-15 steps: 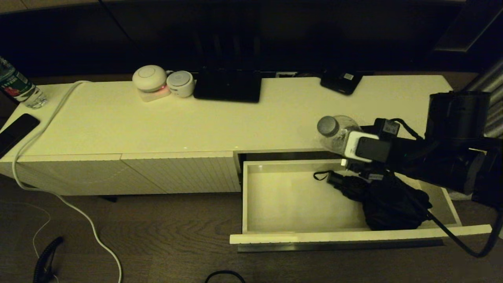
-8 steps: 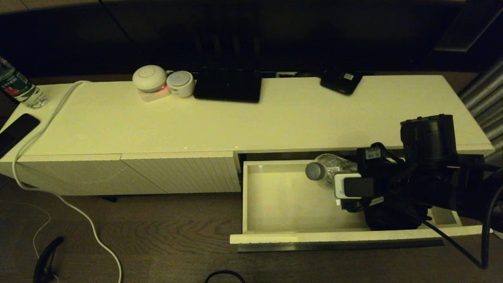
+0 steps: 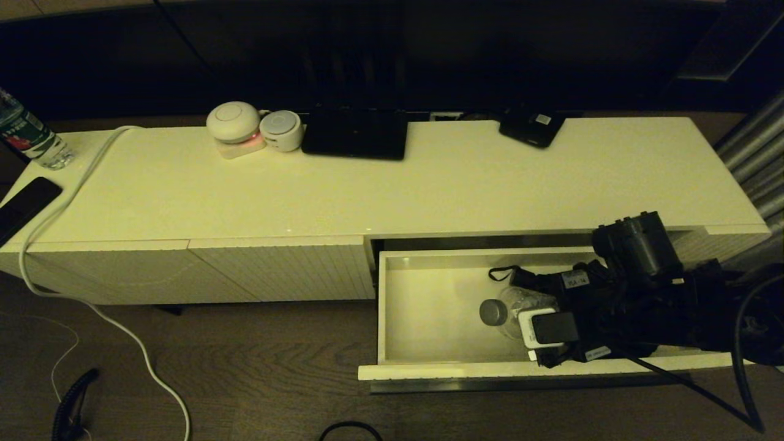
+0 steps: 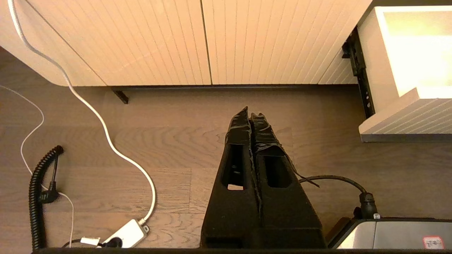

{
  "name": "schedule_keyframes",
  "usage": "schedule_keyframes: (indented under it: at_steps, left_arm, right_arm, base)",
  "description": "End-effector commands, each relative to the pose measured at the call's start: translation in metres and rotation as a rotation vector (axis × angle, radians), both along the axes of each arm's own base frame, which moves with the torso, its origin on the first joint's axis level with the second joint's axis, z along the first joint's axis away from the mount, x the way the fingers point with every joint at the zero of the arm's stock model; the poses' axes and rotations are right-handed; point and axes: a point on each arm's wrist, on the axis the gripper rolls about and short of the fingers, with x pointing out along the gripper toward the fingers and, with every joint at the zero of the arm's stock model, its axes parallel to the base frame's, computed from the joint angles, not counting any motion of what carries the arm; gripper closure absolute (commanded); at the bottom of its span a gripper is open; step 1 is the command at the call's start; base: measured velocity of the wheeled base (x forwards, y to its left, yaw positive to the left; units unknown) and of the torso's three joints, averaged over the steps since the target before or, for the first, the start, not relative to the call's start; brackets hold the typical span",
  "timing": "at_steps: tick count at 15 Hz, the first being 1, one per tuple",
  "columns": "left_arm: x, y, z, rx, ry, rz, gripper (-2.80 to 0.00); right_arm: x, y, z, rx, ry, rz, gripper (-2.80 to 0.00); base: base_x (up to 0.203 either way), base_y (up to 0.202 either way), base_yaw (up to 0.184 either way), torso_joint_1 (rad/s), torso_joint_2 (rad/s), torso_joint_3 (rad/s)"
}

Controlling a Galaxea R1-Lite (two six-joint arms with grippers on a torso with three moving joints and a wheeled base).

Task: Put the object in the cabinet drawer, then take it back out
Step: Put the mineral water in the drawer

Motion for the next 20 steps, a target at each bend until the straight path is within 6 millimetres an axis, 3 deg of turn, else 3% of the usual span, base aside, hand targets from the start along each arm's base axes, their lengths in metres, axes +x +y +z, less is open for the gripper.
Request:
schedule_keyframes:
  at_steps: [1, 7, 10, 20]
  left_arm:
    - [0.000, 0.000, 0.000, 0.000, 0.000, 0.001, 0.00]
    - [0.000, 0.000, 0.000, 0.000, -0.001, 0.001, 0.00]
    - [0.000, 0.000, 0.000, 0.000, 0.000, 0.001, 0.00]
    - [0.000, 0.000, 0.000, 0.000, -0.002, 0.001, 0.00]
  right_arm:
    - [0.006, 0.002, -0.009, -0.028, 0.031, -0.003, 0.00]
    - [0.012, 0.008, -0.025, -0.064, 0.080, -0.006, 0.00]
    - [0.016, 0.026, -0.031, -0.010, 0.106, -0.024, 0.00]
    - [0.026, 0.047, -0.034, -0.010, 0.077, -0.037, 0.00]
  base:
    - [0.000, 0.000, 0.000, 0.000, 0.00, 0.000]
    - [0.000, 0.000, 0.000, 0.000, 0.00, 0.000]
    - [0.000, 0.000, 0.000, 0.000, 0.00, 0.000]
    - [0.000, 0.000, 0.000, 0.000, 0.00, 0.000]
